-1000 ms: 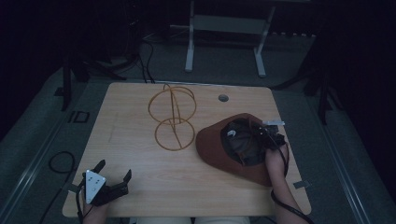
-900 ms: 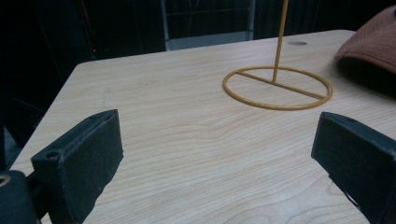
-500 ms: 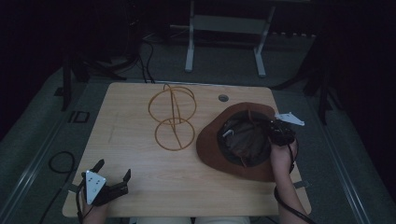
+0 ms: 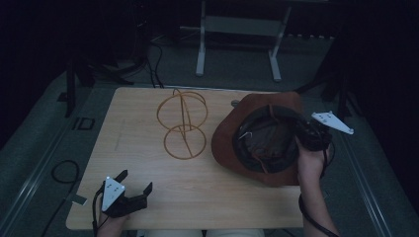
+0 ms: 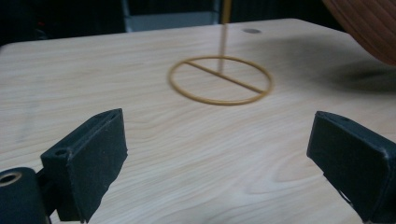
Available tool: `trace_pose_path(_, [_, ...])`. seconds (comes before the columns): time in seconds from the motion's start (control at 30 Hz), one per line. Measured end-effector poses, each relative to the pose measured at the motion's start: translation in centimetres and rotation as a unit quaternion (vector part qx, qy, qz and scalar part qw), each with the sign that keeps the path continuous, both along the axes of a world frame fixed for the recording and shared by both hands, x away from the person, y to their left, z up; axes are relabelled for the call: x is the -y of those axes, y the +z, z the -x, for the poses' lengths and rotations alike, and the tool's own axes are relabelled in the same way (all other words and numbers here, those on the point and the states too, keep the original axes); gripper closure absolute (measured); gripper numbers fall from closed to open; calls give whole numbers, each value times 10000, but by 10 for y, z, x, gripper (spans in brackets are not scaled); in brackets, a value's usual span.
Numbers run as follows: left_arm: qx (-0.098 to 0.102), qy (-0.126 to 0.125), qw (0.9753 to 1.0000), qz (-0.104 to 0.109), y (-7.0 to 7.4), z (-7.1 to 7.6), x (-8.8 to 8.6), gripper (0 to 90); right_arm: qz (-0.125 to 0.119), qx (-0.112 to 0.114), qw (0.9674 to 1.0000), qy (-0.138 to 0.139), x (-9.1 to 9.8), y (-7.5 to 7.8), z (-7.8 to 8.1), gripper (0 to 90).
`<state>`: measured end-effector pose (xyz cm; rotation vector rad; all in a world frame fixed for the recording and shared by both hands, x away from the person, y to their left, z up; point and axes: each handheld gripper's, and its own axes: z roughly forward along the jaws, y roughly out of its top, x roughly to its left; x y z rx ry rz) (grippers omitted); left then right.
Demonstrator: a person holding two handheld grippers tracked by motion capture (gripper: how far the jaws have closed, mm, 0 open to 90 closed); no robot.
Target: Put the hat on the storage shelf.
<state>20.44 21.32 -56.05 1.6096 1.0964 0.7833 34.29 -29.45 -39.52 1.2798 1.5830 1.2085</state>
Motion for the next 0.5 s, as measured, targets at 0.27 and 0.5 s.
trace_pose_path(0.27, [-301, -631, 9975, 56, 26, -2, 24, 64, -22, 114, 9999, 98, 1, 5, 13, 839])
trace_pose_path(0.5, [-213, -1225, 9922, 68, 54, -14, 49, 80, 65, 69, 9998, 162, 2, -1, 22, 838])
